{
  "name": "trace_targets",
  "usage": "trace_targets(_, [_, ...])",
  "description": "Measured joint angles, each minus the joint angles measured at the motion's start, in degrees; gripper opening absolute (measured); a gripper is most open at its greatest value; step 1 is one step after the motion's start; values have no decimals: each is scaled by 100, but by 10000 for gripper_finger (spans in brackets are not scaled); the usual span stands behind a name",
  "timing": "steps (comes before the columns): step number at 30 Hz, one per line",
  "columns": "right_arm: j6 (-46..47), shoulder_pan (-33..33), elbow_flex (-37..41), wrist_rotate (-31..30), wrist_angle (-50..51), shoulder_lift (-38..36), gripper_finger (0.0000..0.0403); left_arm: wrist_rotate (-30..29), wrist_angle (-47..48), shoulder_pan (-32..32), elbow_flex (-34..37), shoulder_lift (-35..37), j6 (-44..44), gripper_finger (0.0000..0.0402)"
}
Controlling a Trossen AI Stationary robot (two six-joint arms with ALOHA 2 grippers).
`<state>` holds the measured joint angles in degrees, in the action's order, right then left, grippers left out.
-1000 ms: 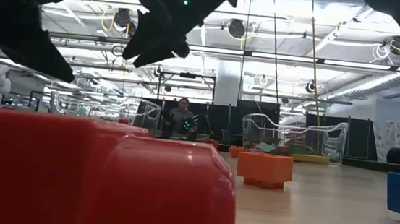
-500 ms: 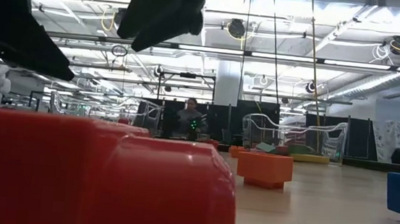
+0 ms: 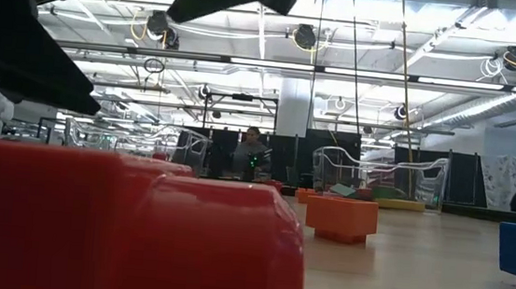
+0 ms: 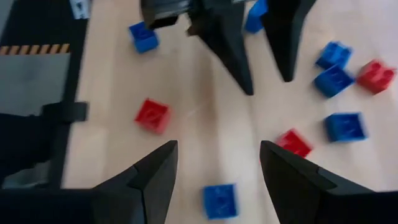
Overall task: Sort blocks by size
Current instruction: Put the 1 stud red game piece into the top left transparent bin
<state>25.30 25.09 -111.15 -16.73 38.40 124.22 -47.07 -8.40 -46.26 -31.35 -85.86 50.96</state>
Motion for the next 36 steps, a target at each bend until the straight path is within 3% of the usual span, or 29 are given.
trace_targets(8, [733, 483, 2, 58, 44, 67, 212, 8, -399, 80, -2, -147, -557, 210])
trace_targets(14, [469, 699, 2, 631, -76, 486, 212, 2, -462, 289, -2, -149, -983, 210])
trace_targets(25, [739, 940, 5, 771, -603, 850, 214, 15, -407, 431, -2, -149, -993, 210])
trace_targets(36, [900, 1028, 7, 624, -685, 1267, 270, 39, -402, 431, 0, -147, -949, 210])
